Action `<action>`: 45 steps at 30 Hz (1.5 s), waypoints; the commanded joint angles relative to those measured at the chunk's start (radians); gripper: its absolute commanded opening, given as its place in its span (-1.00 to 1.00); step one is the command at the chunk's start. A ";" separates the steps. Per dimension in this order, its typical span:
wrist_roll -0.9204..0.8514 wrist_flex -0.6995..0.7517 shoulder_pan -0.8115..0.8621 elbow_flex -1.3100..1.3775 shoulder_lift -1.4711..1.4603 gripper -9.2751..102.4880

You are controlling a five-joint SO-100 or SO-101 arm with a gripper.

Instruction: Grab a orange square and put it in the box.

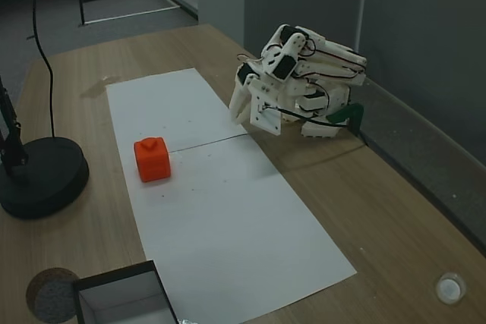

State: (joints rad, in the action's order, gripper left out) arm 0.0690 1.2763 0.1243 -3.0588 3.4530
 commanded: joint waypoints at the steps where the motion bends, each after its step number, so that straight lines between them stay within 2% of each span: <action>1: -0.006 0.015 -0.026 0.057 0.026 -0.84; 19: -0.005 0.005 -0.034 0.055 0.026 -0.84; 23: -0.006 -0.120 -0.035 0.035 0.026 -0.83; 26: -0.006 -0.255 -0.035 0.032 0.026 -0.73; 31: 0.003 -0.393 -0.097 0.048 0.026 -0.53; 38: 0.000 -0.368 -0.270 0.084 -0.012 -0.22; 45: 0.040 -0.407 -0.365 0.241 -0.216 -0.17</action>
State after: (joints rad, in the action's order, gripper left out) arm 0.0905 0.9066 -0.2148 -2.9376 3.3103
